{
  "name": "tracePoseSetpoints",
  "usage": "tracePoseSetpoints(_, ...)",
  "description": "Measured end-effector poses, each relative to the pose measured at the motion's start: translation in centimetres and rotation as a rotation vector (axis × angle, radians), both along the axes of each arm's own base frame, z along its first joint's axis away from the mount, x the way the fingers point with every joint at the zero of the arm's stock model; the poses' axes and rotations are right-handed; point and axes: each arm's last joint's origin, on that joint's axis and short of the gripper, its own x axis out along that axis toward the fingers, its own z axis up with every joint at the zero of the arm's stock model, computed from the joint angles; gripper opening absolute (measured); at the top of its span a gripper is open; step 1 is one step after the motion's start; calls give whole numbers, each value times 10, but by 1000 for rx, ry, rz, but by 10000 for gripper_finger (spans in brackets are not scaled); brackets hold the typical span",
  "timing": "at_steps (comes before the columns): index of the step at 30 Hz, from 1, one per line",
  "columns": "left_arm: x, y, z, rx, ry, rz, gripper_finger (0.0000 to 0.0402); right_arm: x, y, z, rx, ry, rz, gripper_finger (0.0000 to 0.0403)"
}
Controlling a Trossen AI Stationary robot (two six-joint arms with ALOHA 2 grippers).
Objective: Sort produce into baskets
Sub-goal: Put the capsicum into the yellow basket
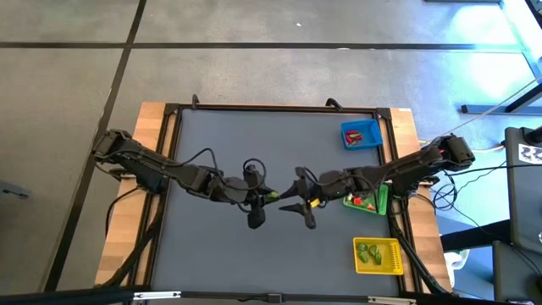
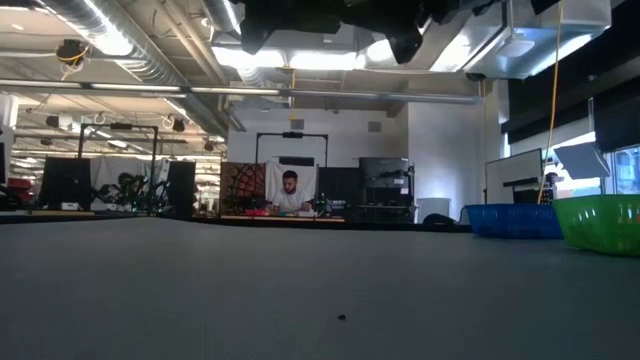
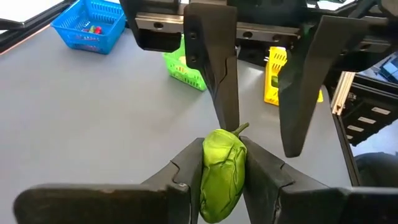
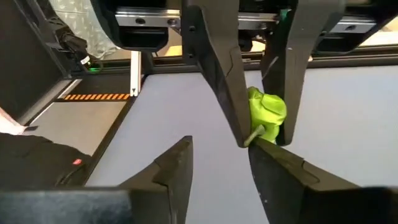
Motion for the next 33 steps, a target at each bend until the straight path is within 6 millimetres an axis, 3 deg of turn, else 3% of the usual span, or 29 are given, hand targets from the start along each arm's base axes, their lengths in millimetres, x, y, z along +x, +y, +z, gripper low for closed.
tracePoseSetpoints(8, -1, -3, -1, -3, 8, -17, 84, 0, -3, -2, -35, 17, -88, 135)
tracePoseSetpoints(23, -1, -2, 0, -2, 4, -18, 84, 1, -3, 3, -22, -5, -84, 123)
tracePoseSetpoints(26, -1, -2, -1, -1, 6, -18, 84, 2, -2, 1, -30, -2, -80, 98)
tracePoseSetpoints(31, -1, -2, -1, 0, 12, -19, 84, 2, -2, 1, -59, -5, -69, 18)
tracePoseSetpoints(33, -1, -2, -1, -5, 13, -18, 84, 2, -2, 1, -75, -9, -64, 8)
